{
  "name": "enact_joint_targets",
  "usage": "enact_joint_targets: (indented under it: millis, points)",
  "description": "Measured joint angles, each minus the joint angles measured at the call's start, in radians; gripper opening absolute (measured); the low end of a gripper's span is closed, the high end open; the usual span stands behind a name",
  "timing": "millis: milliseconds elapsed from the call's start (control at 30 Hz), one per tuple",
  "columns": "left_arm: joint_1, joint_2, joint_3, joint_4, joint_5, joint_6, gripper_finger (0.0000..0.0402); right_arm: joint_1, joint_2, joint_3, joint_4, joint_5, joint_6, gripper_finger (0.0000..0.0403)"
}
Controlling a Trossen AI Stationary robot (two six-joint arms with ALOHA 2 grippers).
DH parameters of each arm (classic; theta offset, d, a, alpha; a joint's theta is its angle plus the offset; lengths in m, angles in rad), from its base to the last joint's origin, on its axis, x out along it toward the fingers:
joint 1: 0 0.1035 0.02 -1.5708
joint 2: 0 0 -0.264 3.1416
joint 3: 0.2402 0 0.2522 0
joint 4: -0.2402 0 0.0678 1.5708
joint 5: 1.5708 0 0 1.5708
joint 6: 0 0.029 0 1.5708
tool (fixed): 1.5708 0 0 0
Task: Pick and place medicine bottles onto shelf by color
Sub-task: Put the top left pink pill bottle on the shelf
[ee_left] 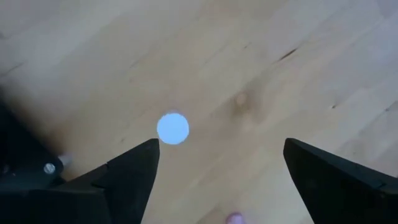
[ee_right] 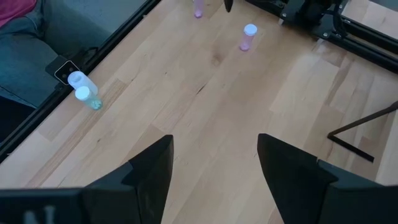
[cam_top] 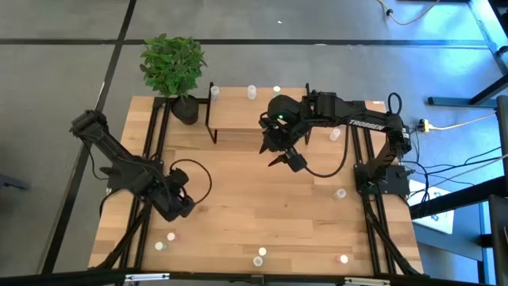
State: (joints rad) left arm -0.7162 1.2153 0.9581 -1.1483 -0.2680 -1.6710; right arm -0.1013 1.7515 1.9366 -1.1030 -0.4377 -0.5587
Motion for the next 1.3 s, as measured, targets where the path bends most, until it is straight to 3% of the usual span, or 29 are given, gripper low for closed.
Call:
enact_joint_targets:
  millis: [167,633,867,1033,1300]
  points:
    - [-0.046,0.038,0.0,0.023,0.069,-0.159,0.0338,0.0,0.0,0.0,0.0,0.0,0.0,0.0236]
    - [-0.156,0.196,0.0,0.066,0.042,-0.397,0.0338,0.0,0.0,0.0,0.003,0.0,0.0,0.0236]
    - [-0.229,0.299,0.0,0.07,-0.13,-0.522,0.0338,0.0,0.0,0.0,0.005,0.0,0.0,0.0236]
    - [-0.271,0.379,0.0,0.076,-0.16,-0.638,0.0338,0.0,0.0,0.0,0.008,0.0,0.0,0.0236]
    - [-0.301,0.479,0.0,0.066,-0.232,-0.671,0.0338,0.0,0.0,0.0,0.012,0.0,0.0,0.0236]
